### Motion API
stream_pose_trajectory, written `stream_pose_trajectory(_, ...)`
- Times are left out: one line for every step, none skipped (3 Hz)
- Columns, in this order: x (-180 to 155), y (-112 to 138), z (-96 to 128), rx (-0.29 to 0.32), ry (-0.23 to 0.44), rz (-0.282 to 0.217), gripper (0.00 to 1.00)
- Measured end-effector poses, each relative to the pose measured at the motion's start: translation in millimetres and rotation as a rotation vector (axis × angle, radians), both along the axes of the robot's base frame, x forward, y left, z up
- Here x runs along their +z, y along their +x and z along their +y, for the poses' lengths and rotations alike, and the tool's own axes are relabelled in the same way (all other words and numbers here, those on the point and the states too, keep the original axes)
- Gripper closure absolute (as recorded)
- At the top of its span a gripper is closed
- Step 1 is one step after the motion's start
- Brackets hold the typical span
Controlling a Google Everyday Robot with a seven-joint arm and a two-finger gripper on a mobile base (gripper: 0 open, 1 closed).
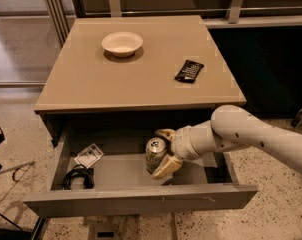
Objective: Place 7up can into top drawer
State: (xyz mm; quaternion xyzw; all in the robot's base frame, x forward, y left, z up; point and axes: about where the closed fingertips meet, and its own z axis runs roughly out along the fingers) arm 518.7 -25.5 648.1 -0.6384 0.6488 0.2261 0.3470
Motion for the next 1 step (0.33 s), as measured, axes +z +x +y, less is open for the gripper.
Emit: stream_pose_trajectory(0.0,0.0,0.0,0.0,0.0,0.0,0.0)
